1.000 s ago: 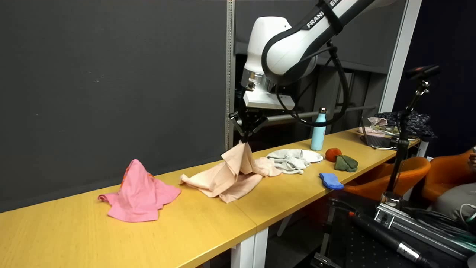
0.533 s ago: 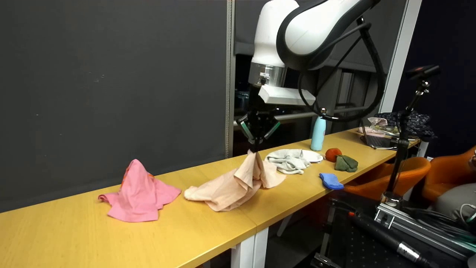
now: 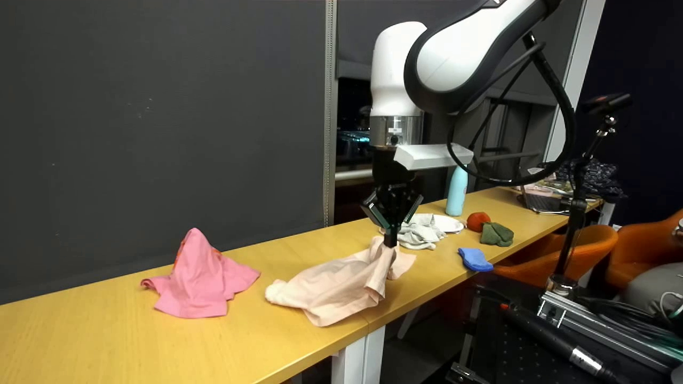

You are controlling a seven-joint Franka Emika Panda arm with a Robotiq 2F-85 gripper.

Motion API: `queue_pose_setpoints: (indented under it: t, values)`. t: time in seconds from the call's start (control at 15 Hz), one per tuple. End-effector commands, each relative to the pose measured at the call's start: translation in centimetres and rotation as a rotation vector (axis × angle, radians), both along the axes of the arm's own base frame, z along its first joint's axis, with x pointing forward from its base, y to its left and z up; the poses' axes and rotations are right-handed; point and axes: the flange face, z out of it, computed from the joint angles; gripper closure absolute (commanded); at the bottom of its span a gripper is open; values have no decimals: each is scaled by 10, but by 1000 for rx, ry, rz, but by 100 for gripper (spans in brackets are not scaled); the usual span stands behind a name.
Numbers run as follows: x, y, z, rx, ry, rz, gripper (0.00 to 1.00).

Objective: Unfold the peach shirt

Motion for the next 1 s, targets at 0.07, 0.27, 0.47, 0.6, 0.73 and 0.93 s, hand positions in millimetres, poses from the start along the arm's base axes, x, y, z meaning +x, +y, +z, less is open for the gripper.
queue_pose_setpoints:
  t: [0.07,0.27,0.47,0.6,0.73,0.93]
  values:
    - [-5,8,-4,59,46,65,100]
    - [-7,35,5,122,50,150,100]
    - [-13,63,28,141,51,210,100]
    - [-16,75,51,142,34,239,100]
    - [-13,84,78,147,11,257,100]
    - [-7,91,122,151,-40,279,100]
